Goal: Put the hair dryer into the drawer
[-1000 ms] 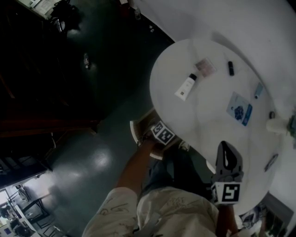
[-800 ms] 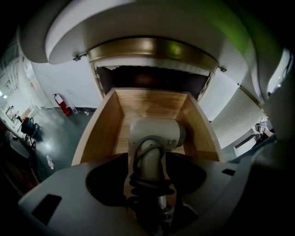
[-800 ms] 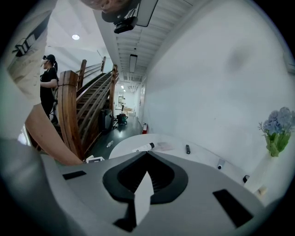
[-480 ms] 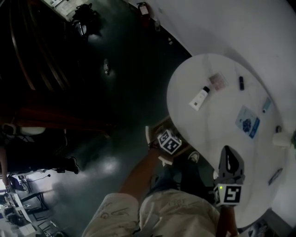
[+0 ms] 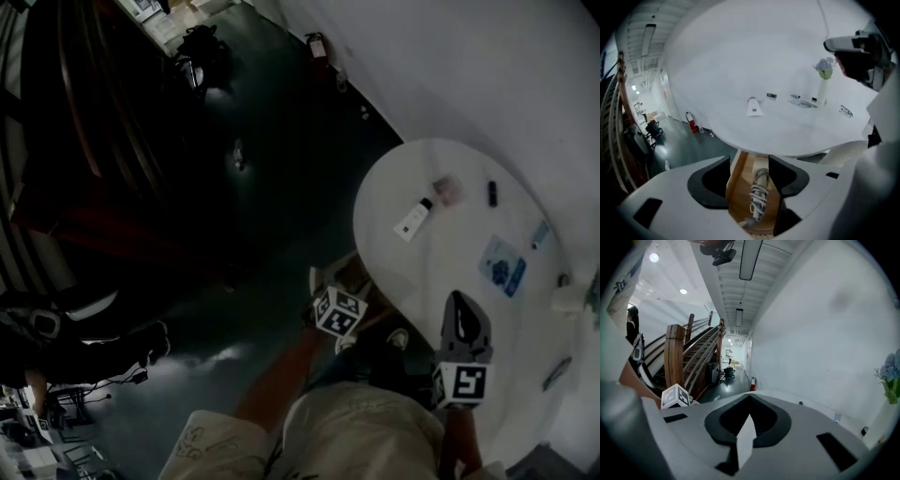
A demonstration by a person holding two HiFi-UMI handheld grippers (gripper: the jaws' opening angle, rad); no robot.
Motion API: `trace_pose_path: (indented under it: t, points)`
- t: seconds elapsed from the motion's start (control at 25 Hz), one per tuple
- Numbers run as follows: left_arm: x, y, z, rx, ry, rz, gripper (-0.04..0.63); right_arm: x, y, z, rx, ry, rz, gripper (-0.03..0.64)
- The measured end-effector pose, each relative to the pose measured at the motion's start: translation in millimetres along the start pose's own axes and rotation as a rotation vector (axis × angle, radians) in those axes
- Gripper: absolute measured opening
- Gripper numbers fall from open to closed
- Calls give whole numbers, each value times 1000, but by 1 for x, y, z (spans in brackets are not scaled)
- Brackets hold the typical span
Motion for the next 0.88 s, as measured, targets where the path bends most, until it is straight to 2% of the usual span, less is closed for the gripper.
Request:
trace_pose_path:
  t: [0.28, 0.44, 0.6, 0.76, 0.88]
  points:
    - [63, 62, -3, 92, 79, 259, 259, 15, 1, 8, -15, 35, 63, 6]
    - [100, 103, -1, 147, 86, 407, 259, 27, 1, 6, -16, 16, 78, 6]
    - [140, 145, 4, 189, 82, 573, 259, 47, -2, 9, -17, 60, 149, 6]
    - [167, 175, 10, 199, 90, 681, 258, 68, -3, 9, -20, 59, 191, 6]
    - [182, 188, 11, 199, 121, 727, 258, 83, -2, 8, -9, 55, 234, 6]
Point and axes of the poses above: the fingertips, and each gripper's own axes: y backward along the fingers, z to its right, x out of its top, the point moved 5 cm from there along y, backward along the fingers, and after that the axes turned 1 degree about x, right-handed, at the moved point
